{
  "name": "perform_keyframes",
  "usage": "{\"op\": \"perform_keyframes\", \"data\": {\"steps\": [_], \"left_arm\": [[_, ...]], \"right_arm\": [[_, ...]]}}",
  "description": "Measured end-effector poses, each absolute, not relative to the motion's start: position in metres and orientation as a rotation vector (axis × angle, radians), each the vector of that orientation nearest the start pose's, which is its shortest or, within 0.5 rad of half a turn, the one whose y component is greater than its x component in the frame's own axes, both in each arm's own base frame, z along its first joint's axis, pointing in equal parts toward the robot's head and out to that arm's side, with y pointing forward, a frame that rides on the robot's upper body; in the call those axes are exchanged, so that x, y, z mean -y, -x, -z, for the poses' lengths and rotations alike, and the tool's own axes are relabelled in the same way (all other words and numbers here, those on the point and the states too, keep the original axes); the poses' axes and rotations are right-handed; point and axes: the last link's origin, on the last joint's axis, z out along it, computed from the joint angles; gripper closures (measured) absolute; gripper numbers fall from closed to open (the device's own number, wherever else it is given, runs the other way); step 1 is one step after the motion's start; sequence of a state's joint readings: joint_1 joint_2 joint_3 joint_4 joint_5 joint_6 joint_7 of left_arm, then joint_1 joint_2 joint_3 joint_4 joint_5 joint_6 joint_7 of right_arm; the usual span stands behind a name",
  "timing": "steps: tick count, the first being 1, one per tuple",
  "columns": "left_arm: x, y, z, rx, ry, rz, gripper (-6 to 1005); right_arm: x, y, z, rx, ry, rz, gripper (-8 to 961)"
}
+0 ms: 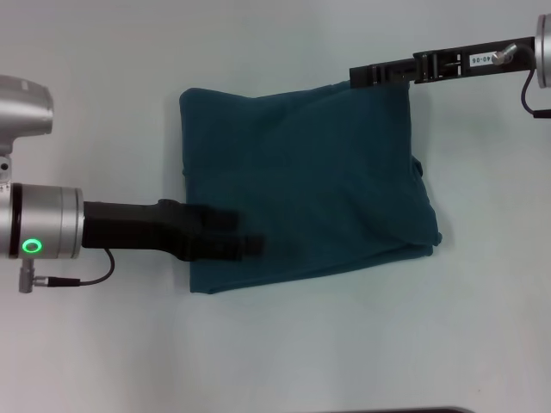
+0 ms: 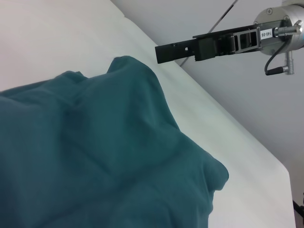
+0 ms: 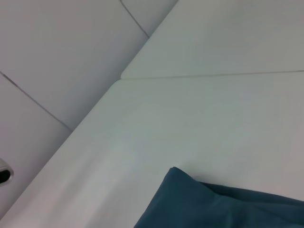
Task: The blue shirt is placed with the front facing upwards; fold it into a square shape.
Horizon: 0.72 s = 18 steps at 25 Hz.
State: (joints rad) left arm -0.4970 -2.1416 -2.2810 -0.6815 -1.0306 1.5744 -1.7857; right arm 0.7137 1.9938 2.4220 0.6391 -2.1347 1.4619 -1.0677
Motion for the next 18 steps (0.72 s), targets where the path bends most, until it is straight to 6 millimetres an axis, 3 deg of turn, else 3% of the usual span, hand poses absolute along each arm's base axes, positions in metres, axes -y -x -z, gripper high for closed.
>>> {"op": "perform_keyframes", "data": {"steps": [11, 18], "left_arm": [[-0.291, 0.268, 0.061, 1.275, 2.856, 0.441, 174], [-0.289, 0.269, 0.057, 1.288, 2.862, 0.447, 175]], "right_arm": [[-0.382, -0.242, -0.020, -1.376, 2.565, -0.547, 163], [-0.384, -0.250, -0.020, -1.387, 2.513, -0.533, 163]]}}
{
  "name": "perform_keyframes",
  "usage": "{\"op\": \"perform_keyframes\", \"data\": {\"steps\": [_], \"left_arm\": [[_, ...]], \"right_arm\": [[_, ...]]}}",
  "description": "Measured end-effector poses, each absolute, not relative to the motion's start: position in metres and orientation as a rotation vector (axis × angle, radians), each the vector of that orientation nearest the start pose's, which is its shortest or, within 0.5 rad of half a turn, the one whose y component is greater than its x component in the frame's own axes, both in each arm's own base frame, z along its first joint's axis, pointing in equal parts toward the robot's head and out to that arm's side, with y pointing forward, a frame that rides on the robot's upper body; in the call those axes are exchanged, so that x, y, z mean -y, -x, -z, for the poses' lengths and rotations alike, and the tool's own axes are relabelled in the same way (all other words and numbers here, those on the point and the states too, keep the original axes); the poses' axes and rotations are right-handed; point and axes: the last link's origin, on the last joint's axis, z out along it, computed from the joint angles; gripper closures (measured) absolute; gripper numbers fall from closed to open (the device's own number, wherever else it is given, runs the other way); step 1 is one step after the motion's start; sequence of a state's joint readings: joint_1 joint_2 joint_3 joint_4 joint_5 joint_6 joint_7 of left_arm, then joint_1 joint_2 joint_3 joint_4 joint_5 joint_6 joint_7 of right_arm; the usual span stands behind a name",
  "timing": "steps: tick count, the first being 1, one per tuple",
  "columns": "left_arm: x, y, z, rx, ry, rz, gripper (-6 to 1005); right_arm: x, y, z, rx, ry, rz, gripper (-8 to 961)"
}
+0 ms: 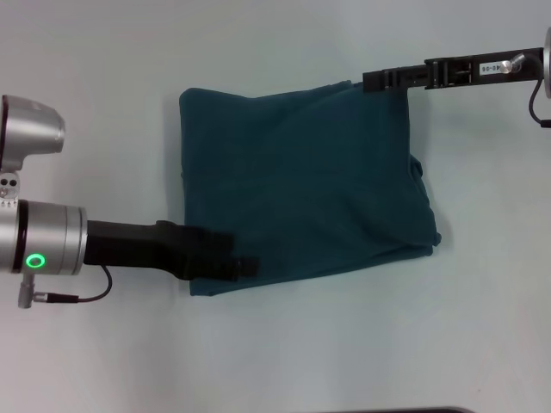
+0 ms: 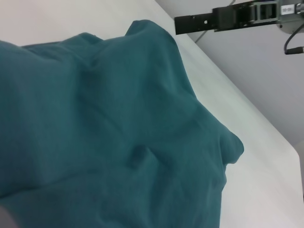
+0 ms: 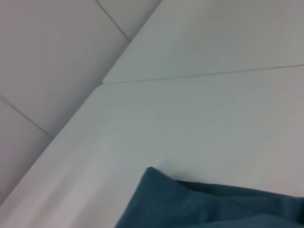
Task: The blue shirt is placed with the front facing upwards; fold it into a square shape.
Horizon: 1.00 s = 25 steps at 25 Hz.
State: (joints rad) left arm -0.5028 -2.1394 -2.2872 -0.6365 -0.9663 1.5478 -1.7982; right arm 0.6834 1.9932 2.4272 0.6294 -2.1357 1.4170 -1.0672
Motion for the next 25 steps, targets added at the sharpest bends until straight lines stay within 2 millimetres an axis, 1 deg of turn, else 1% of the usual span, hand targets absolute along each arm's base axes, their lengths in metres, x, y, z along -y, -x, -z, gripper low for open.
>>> {"op": "perform_keyframes", "data": {"steps": [3, 6, 10, 19, 25], "left_arm": [[-0.290, 0.267, 0.058, 1.282, 2.873, 0.445, 175], [-0.291, 0.265, 0.058, 1.277, 2.879, 0.444, 175], [-0.292, 0.263, 0.058, 1.272, 2.888, 0.446, 175], [-0.292, 0.262, 0.059, 1.272, 2.894, 0.445, 174], [-0.292, 0.262, 0.059, 1.274, 2.894, 0.445, 174]], "right_arm": [[-0.389, -0.260, -0.020, -1.396, 2.442, -0.514, 163], [-0.390, -0.262, -0.019, -1.401, 2.423, -0.505, 163], [-0.389, -0.266, -0.019, -1.425, 2.398, -0.507, 162], [-0.384, -0.279, -0.026, -1.483, 2.336, -0.499, 162], [-0.385, -0.279, -0.018, -1.489, 2.318, -0.501, 163]]}}
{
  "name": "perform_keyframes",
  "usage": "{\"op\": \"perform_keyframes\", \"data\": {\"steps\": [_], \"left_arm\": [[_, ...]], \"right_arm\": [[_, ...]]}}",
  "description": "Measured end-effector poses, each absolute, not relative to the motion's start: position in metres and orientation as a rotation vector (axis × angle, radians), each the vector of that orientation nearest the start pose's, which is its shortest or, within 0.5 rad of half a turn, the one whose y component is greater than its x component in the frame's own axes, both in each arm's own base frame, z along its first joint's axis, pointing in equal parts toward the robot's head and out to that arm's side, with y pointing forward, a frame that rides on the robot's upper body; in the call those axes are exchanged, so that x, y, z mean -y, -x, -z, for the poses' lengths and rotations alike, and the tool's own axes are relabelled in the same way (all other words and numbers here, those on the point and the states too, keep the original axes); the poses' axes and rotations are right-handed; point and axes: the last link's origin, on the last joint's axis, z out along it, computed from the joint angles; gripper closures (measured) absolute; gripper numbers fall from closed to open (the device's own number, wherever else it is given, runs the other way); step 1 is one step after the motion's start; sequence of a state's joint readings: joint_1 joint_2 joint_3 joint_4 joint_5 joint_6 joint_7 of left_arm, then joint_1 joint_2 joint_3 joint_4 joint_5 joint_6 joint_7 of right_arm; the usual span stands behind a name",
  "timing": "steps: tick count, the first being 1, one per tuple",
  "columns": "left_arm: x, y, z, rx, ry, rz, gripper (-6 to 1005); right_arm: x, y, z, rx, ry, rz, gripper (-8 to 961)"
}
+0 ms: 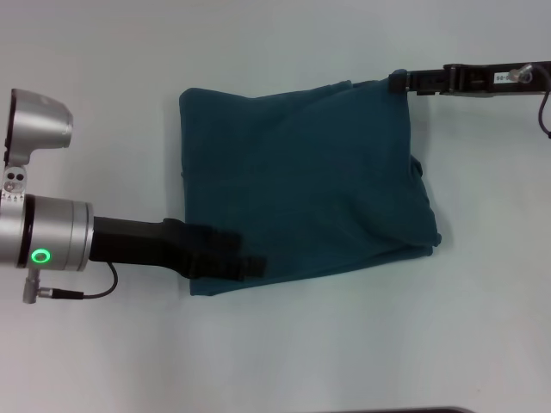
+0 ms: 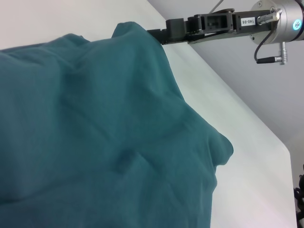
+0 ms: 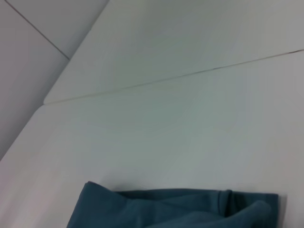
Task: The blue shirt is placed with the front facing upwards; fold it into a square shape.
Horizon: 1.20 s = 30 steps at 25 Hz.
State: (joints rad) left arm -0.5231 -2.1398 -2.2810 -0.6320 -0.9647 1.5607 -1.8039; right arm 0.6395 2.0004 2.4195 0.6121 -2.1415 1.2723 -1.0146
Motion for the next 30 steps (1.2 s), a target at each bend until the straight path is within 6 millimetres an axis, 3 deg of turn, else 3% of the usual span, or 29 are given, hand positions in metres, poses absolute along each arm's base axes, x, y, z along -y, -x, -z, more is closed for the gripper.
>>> {"op": "perform_keyframes", "data": {"steps": [6, 17, 30], "left_arm": [[-0.291, 0.261, 0.059, 1.269, 2.905, 0.436, 174], [-0.291, 0.262, 0.058, 1.260, 2.911, 0.417, 175], [-0.291, 0.260, 0.061, 1.246, 2.940, 0.389, 174]], "right_arm": [[-0.390, -0.272, -0.004, -1.492, 2.305, -0.515, 163], [-0.394, -0.267, 0.007, -1.447, 2.324, -0.512, 598], [-0.402, -0.267, 0.005, -1.389, 2.286, -0.505, 917]]}}
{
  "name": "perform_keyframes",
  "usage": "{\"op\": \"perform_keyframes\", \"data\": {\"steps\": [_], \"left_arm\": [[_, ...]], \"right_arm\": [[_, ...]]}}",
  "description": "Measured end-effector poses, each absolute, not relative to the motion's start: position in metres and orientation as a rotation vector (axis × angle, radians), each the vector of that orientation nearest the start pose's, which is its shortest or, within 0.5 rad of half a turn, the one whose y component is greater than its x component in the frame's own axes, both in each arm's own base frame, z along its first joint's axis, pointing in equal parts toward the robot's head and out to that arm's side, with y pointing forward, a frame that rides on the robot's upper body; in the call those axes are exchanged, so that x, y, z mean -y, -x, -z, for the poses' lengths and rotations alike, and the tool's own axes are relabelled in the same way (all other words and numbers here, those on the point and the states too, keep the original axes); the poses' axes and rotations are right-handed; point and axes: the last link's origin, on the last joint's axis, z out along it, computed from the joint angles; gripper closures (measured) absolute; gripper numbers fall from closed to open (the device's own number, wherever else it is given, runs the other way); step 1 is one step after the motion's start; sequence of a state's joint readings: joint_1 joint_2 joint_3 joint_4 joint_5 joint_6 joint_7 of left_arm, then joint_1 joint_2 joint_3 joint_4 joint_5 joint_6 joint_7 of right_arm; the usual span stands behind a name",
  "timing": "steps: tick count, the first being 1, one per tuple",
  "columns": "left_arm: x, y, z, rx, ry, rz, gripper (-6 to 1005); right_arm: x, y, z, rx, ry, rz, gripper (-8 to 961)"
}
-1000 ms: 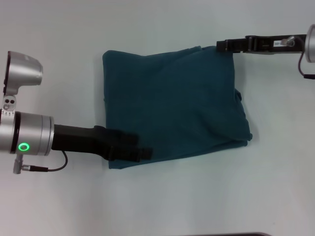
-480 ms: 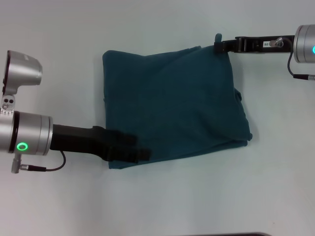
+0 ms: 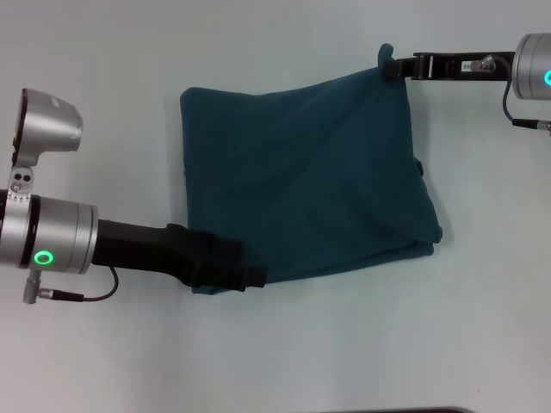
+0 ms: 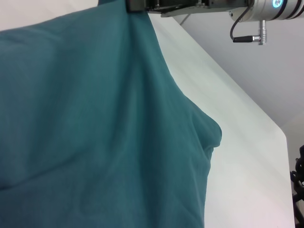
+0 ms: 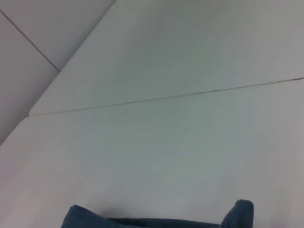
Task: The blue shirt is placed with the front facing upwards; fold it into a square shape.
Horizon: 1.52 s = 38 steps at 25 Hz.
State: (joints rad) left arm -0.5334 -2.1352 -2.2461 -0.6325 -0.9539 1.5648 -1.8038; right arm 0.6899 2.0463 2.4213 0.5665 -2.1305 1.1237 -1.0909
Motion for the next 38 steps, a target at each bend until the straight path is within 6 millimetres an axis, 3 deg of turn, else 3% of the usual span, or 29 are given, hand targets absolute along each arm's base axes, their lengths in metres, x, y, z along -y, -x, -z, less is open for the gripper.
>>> {"op": "perform_keyframes", "data": {"steps": [5, 10, 16, 22, 30, 38], "left_arm": [[-0.291, 0.259, 0.061, 1.242, 2.942, 0.388, 174], [-0.292, 0.260, 0.061, 1.242, 2.940, 0.388, 174], [-0.290, 0.256, 0.055, 1.237, 2.963, 0.425, 174], [-0.293, 0.236, 0.044, 1.151, 3.022, 0.559, 175], [-0.313, 0.203, 0.070, 1.121, 3.031, 0.605, 174], [-0.329, 0.195, 0.091, 1.197, 2.913, 0.668, 181]], "right_arm": [[-0.403, -0.264, 0.007, -1.388, 2.291, -0.506, 916], [-0.399, -0.271, 0.001, -1.384, 2.245, -0.594, 847], [-0.383, -0.280, -0.015, -1.332, 2.244, -0.732, 720], [-0.365, -0.285, -0.031, -1.293, 2.311, -0.773, 578], [-0.362, -0.286, -0.043, -1.281, 2.314, -0.808, 272], [-0.362, -0.284, -0.045, -1.266, 2.327, -0.813, 267]]}}
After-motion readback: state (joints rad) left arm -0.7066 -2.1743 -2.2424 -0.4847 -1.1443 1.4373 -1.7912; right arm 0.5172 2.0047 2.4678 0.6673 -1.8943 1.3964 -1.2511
